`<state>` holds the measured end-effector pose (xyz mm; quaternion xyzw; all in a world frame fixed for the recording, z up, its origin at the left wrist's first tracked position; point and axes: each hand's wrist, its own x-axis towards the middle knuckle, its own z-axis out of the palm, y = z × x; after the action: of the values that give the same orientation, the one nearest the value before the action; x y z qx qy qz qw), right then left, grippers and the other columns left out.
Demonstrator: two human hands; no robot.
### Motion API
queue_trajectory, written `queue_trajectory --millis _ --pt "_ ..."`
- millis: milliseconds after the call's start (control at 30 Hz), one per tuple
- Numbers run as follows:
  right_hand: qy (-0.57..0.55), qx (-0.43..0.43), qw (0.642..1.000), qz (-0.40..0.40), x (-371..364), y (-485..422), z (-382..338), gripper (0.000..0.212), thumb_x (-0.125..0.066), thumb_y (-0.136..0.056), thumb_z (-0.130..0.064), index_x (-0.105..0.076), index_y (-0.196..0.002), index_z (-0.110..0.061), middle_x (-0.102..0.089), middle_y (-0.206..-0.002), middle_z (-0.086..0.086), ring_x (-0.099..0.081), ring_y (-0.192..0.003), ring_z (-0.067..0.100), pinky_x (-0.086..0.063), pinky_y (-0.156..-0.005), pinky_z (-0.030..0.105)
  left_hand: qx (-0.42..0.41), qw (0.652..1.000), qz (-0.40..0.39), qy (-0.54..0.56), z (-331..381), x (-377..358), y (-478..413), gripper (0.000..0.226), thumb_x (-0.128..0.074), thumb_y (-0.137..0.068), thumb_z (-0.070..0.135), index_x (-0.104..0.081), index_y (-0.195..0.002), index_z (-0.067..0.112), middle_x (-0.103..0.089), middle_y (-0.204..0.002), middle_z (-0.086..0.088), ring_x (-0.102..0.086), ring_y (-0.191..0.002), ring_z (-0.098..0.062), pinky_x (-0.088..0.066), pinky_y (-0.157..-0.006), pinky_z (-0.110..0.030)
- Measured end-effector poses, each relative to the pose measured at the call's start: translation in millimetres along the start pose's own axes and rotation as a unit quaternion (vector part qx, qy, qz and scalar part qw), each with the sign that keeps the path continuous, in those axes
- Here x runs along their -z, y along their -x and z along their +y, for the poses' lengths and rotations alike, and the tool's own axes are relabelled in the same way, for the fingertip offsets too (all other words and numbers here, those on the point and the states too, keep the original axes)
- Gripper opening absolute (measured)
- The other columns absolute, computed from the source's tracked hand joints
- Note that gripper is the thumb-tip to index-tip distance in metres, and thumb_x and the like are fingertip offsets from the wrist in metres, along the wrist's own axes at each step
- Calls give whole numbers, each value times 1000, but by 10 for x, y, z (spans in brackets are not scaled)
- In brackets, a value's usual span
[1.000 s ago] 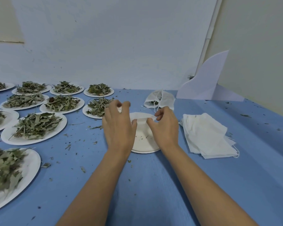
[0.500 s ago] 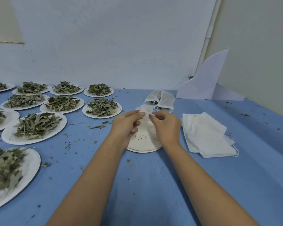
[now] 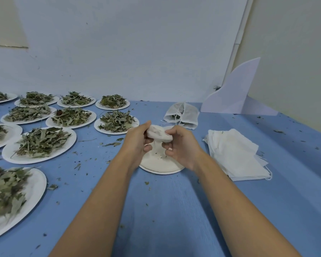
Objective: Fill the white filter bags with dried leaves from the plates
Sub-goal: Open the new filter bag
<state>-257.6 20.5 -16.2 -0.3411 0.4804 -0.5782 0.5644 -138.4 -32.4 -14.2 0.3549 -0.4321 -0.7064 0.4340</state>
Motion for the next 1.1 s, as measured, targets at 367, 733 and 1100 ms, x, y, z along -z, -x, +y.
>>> queue_trajectory --millis 367,733,1100 --pt "-104 47 993 -16 -77 6 2 15 -52 -74 0 -55 -64 -11 -57 -70 4 -48 -62 12 -29 -47 18 -42 980 -52 -185 -13 -25 76 19 -64 -83 16 -57 -65 19 -57 -57 10 -51 -56 -6 -42 -52 -19" --pt "222 210 934 182 -222 -2 148 26 -58 -89 -20 -50 -66 -10 -59 -75 12 -58 -62 15 -47 -46 19 -264 852 160 -423 -79 -132 110 21 -47 -93 26 -43 -75 16 -48 -71 4 -45 -66 -16 -30 -57 -32" --pt "217 169 942 194 -231 20 88 17 -60 -86 -26 -63 -79 -11 -63 -79 0 -62 -80 23 -49 -74 36 -296 815 190 -461 -93 -94 126 10 -54 -92 23 -52 -101 20 -51 -88 9 -47 -77 -13 -31 -56 -29"
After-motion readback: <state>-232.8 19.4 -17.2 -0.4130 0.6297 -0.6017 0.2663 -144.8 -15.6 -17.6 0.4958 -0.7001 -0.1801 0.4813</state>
